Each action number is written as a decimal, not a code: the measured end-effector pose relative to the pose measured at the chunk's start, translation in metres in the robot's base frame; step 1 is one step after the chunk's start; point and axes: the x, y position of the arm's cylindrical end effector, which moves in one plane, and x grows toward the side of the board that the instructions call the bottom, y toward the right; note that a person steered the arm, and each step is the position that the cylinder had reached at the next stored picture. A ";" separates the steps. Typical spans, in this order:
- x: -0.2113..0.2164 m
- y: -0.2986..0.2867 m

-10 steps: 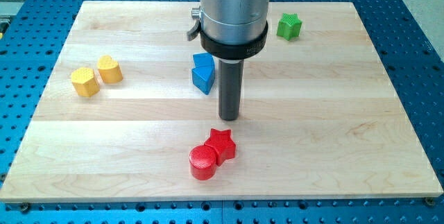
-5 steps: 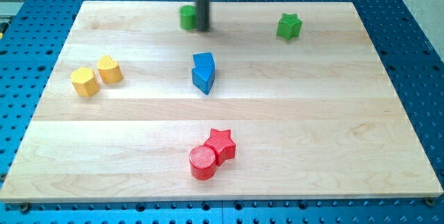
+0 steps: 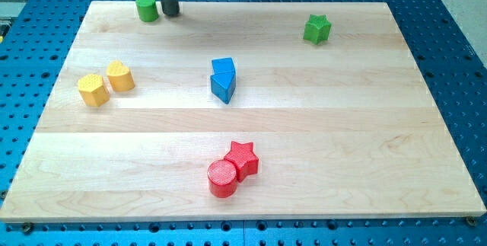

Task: Keep blue blocks and green blocks diagonal to each other

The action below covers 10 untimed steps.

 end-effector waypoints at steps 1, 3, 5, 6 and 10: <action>0.000 -0.041; 0.028 0.125; 0.019 0.345; -0.006 0.411; 0.060 0.297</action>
